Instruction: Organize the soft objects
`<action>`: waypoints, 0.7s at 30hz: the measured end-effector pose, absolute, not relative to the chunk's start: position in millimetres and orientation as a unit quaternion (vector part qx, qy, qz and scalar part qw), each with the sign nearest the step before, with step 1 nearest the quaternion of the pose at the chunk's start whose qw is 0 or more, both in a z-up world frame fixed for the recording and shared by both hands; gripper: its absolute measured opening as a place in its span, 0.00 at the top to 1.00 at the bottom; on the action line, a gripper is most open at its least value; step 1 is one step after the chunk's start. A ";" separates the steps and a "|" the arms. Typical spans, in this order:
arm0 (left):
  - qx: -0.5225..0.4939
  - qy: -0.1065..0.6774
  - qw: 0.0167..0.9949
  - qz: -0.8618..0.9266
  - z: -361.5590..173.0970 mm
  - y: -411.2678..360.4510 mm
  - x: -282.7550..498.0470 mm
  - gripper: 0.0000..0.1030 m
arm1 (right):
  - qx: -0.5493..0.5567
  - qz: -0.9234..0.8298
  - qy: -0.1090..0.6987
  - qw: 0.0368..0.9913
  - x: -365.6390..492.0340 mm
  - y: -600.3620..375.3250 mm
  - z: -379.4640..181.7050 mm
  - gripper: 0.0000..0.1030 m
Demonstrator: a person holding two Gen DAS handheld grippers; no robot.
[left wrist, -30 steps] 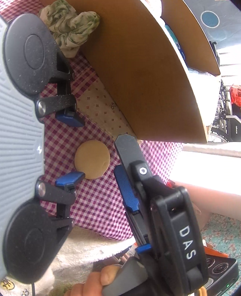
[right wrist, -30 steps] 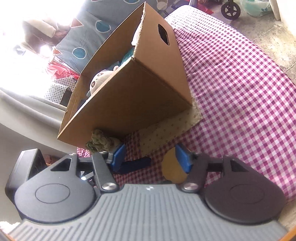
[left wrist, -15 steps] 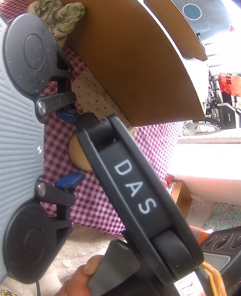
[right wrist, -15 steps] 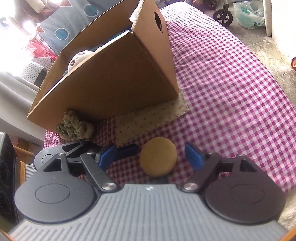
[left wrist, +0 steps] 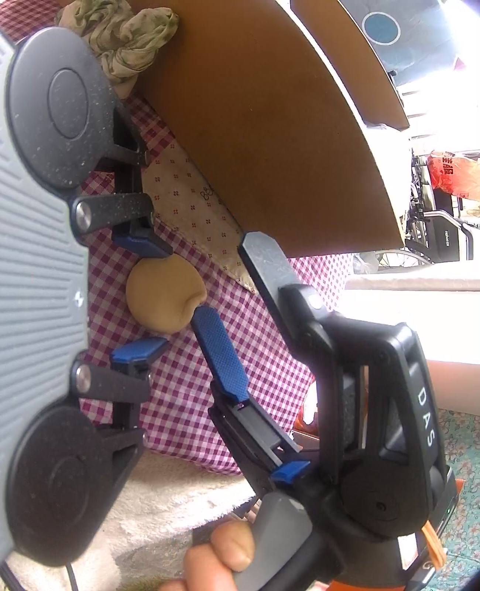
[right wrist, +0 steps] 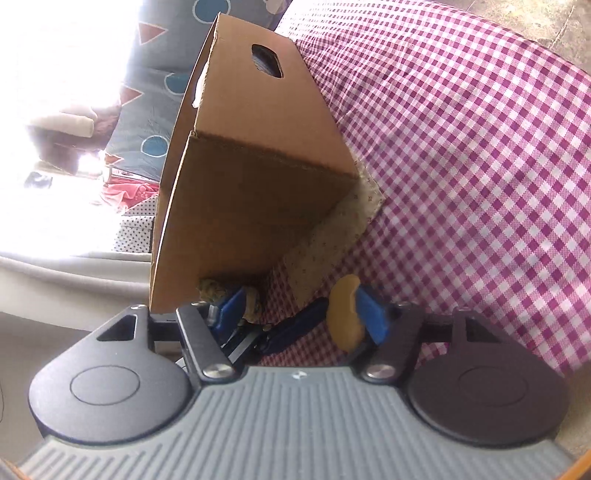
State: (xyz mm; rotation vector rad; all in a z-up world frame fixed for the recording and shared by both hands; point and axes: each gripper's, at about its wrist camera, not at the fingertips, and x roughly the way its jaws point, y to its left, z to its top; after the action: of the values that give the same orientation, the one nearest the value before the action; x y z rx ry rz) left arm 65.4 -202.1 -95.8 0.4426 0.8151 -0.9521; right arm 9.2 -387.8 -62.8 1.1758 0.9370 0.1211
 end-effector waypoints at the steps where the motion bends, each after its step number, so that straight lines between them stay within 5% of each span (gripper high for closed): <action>1: 0.203 0.379 0.787 -0.442 -96.0 -200.8 67.5 0.54 | 0.545 0.064 0.418 0.724 8.8 -388.7 -63.4 0.46; 8: 0.190 0.382 0.790 -0.441 -92.9 -193.7 77.9 0.59 | 0.516 0.060 0.425 0.741 18.5 -372.2 -61.5 0.59; 16: 0.177 0.382 0.793 -0.440 -90.4 -184.4 84.7 0.62 | 0.467 0.033 0.455 0.758 27.4 -355.5 -70.5 0.88; 21: 0.180 0.374 0.798 -0.438 -90.7 -179.6 81.4 0.62 | 0.422 0.002 0.466 0.778 21.5 -352.7 -63.0 0.85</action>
State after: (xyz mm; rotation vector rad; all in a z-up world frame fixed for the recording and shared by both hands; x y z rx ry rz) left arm 81.4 -179.6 -90.7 0.3858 0.8024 -0.9405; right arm 21.5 -352.7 -63.0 0.9128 1.0084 0.0035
